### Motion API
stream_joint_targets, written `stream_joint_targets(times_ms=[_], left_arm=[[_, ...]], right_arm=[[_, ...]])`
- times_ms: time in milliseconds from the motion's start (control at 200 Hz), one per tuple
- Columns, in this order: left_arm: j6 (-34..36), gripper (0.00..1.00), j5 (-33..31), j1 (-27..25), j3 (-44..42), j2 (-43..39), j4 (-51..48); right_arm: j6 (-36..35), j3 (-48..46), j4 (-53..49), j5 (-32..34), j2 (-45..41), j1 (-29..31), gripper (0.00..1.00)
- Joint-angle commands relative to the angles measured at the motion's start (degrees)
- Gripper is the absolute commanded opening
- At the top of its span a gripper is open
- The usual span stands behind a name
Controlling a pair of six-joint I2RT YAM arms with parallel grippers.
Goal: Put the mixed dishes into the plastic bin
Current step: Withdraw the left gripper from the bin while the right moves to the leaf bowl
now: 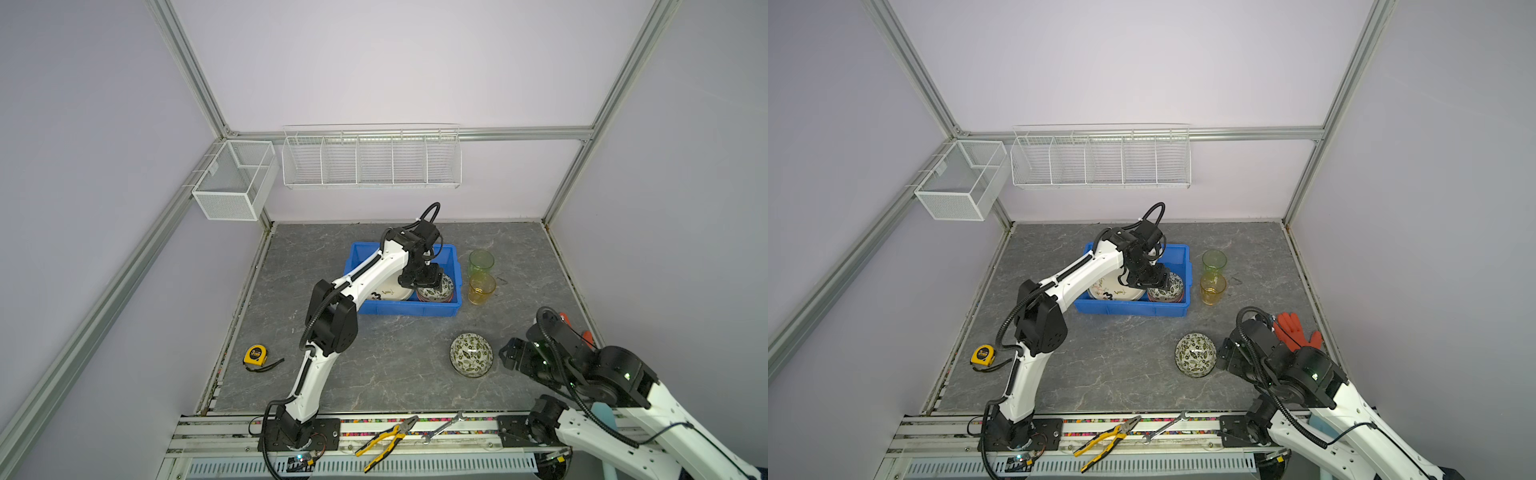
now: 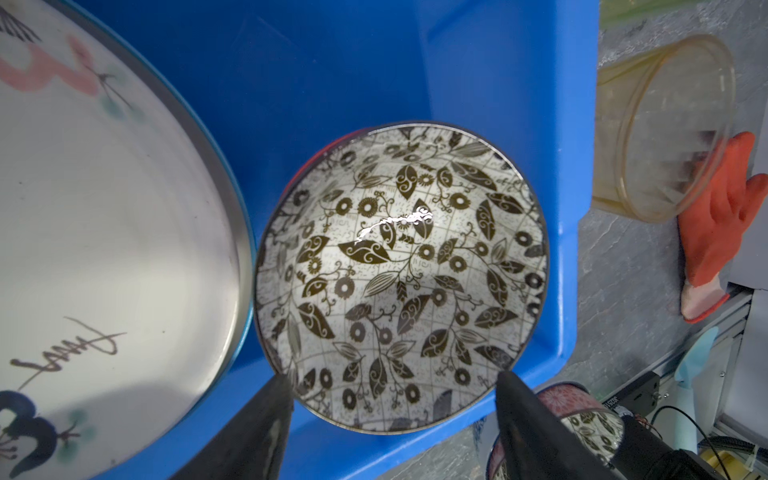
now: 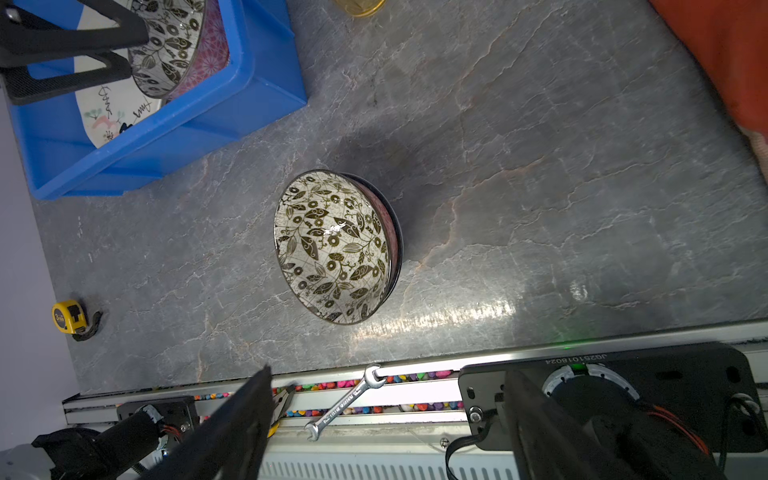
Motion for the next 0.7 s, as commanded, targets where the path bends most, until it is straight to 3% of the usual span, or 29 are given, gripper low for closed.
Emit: stream_joint_targets(times_ms=[0,320,695], left_arm=[[-0.4,0.77,1.4,0.0,-0.5,1.2,0.8],[-0.3,0.78,0.9,0.0,-0.4,-2.4,-0.2],[0.0,0.88,-4.5,0.1,-7.4,-11.7,-0.3]], right_arm=[[0.4,-0.1,0.0,0.2,0.0,0.3,0.88],[0.0,-0.5,0.8,-0.3,1.5,0.4,0.88],[-4.7,-2.3,7.4,-3.3,11.4,0.3,0.91]])
